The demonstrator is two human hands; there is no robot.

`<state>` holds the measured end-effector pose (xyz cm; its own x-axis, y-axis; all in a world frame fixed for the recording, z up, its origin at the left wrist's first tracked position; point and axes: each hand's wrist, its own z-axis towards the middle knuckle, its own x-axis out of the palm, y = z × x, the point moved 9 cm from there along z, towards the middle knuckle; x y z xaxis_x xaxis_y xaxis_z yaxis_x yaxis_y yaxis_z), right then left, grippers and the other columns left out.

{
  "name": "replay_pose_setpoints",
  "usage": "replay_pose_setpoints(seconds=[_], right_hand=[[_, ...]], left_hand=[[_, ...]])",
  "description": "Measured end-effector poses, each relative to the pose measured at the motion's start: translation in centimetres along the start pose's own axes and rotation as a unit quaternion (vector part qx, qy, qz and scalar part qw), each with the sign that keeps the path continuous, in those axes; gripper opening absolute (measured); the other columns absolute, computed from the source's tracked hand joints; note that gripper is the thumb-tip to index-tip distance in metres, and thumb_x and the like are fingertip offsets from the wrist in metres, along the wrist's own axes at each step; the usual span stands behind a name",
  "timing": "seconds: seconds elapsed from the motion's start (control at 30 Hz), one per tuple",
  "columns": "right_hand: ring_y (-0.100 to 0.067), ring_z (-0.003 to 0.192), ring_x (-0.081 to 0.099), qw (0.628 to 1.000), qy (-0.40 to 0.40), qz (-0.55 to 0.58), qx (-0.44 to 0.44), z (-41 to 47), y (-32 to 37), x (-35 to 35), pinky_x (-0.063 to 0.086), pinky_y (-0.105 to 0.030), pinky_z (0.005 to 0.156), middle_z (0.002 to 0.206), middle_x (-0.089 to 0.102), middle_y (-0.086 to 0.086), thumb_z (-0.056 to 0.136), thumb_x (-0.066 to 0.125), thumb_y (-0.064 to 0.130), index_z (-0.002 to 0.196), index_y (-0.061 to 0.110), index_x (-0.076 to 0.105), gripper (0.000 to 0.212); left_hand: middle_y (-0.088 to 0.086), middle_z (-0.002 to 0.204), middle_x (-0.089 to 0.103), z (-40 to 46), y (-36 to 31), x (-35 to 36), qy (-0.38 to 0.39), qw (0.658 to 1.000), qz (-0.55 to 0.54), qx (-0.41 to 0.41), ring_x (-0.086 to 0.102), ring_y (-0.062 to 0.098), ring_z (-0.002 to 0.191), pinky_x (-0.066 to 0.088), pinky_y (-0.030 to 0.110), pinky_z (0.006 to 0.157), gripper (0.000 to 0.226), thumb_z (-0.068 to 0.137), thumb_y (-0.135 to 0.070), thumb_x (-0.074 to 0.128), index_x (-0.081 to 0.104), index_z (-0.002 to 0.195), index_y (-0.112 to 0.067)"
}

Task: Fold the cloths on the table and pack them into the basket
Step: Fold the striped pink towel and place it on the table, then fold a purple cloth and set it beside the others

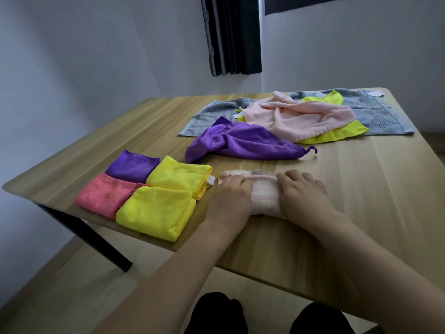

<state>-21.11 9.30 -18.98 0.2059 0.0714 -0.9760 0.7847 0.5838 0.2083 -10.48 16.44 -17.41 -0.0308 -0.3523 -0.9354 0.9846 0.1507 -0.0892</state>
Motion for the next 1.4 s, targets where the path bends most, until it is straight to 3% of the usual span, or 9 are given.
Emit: replay_pose_setpoints(seconds=[0.2,0.37,0.7,0.8,1.07,1.27,1.4], right_hand=[[-0.027,0.133,0.026,0.999,0.034,0.025,0.029,-0.5,-1.1,0.3,0.021,-0.044,0.109,0.143,0.029,-0.006,0.096,0.023,0.036,0.139,0.020,0.033,0.047],[-0.029,0.129,0.028,0.996,0.078,-0.034,0.018,-1.6,0.6,0.2,0.022,-0.046,0.107,0.136,0.031,-0.012,0.096,0.020,0.035,0.135,0.013,0.036,0.047],[-0.026,0.135,0.022,0.976,0.163,-0.144,-0.014,-5.5,4.7,0.7,0.020,-0.043,0.110,0.146,0.024,-0.012,0.098,0.014,0.036,0.144,0.009,0.026,0.055],[-0.026,0.136,0.021,0.971,0.178,-0.159,-0.033,-6.3,5.6,0.6,0.020,-0.043,0.109,0.148,0.022,-0.011,0.099,0.015,0.037,0.145,0.009,0.025,0.055],[-0.028,0.137,0.023,0.959,0.215,-0.174,-0.059,-7.6,6.8,1.0,0.022,-0.043,0.109,0.149,0.023,-0.012,0.097,0.021,0.039,0.147,0.009,0.022,0.058],[-0.026,0.125,0.041,0.974,0.198,-0.102,-0.050,-5.9,6.4,-0.6,0.035,-0.039,0.099,0.138,0.042,-0.008,0.093,0.037,0.044,0.138,0.017,0.042,0.053],[-0.025,0.117,0.051,0.990,0.135,-0.042,-0.019,-3.0,4.8,-2.4,0.044,-0.037,0.096,0.131,0.052,-0.005,0.093,0.040,0.039,0.128,0.017,0.054,0.043]], left_hand=[[0.004,0.150,0.042,-0.9,-0.7,-0.2,0.059,0.997,0.040,0.011,0.033,0.021,0.138,0.016,0.033,0.119,0.051,0.096,-0.011,0.039,0.039,0.146,-0.016],[0.006,0.148,0.043,-1.3,-0.6,-0.5,0.107,0.991,0.072,0.034,0.036,0.023,0.134,0.025,0.036,0.117,0.050,0.094,-0.007,0.042,0.042,0.144,-0.015],[0.003,0.141,0.049,-5.5,1.0,-1.7,0.145,0.985,0.089,0.036,0.042,0.023,0.127,0.041,0.038,0.104,0.045,0.094,-0.010,0.045,0.047,0.138,-0.016],[0.001,0.137,0.053,-6.7,1.1,-2.4,0.129,0.981,0.132,0.064,0.046,0.022,0.123,0.038,0.037,0.103,0.043,0.093,-0.016,0.046,0.048,0.137,-0.018],[-0.005,0.149,0.042,-9.4,1.3,-4.4,0.111,0.980,0.147,0.076,0.037,0.019,0.133,0.022,0.035,0.109,0.052,0.094,-0.015,0.043,0.037,0.145,-0.024],[-0.003,0.142,0.046,-8.8,1.1,-4.6,0.124,0.980,0.133,0.082,0.036,0.018,0.133,0.022,0.036,0.111,0.047,0.091,-0.019,0.049,0.046,0.137,-0.023],[-0.006,0.140,0.047,-7.4,1.1,-5.0,0.109,0.986,0.094,0.085,0.038,0.015,0.130,0.022,0.034,0.112,0.042,0.092,-0.022,0.048,0.049,0.134,-0.025]])
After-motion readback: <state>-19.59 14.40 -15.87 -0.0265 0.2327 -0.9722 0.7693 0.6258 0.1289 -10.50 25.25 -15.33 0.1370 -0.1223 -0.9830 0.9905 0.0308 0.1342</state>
